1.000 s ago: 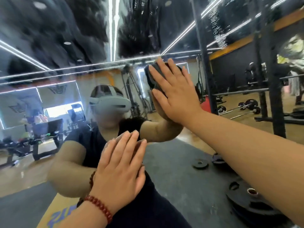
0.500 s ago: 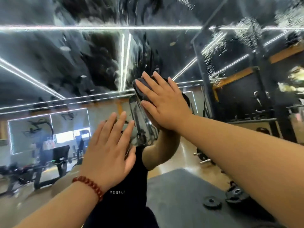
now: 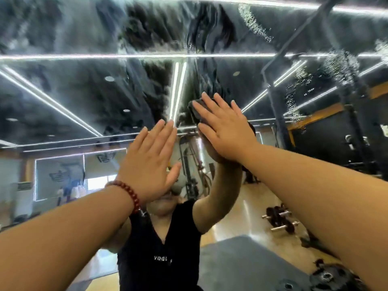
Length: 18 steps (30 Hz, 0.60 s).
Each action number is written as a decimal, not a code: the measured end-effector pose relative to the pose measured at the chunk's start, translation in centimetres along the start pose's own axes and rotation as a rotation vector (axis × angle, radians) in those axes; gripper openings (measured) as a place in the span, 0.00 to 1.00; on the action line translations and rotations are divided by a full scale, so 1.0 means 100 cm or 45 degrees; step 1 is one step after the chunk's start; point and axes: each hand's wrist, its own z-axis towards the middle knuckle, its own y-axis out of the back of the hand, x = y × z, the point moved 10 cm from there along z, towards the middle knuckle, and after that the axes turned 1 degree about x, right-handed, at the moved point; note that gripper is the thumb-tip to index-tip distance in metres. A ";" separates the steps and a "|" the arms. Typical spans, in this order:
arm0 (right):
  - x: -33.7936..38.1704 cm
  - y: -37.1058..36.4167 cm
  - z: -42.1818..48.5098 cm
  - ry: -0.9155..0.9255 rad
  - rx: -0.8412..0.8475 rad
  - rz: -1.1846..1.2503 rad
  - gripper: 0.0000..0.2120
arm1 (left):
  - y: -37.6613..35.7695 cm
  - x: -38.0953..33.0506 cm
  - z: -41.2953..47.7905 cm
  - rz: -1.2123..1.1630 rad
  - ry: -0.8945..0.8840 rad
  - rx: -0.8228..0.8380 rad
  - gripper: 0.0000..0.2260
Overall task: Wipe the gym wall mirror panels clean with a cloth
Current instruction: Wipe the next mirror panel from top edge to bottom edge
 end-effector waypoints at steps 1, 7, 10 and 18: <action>-0.006 0.000 0.002 -0.087 -0.016 0.021 0.26 | -0.001 0.000 -0.002 0.011 -0.002 -0.008 0.33; 0.040 -0.021 -0.049 0.333 0.031 -0.096 0.26 | -0.002 0.002 -0.006 -0.006 0.009 -0.037 0.33; 0.034 -0.014 -0.016 0.442 0.109 -0.147 0.26 | -0.001 0.003 -0.007 -0.031 0.032 -0.056 0.33; 0.046 -0.008 -0.002 0.114 -0.076 -0.065 0.27 | 0.008 0.021 -0.004 -0.083 0.020 -0.054 0.34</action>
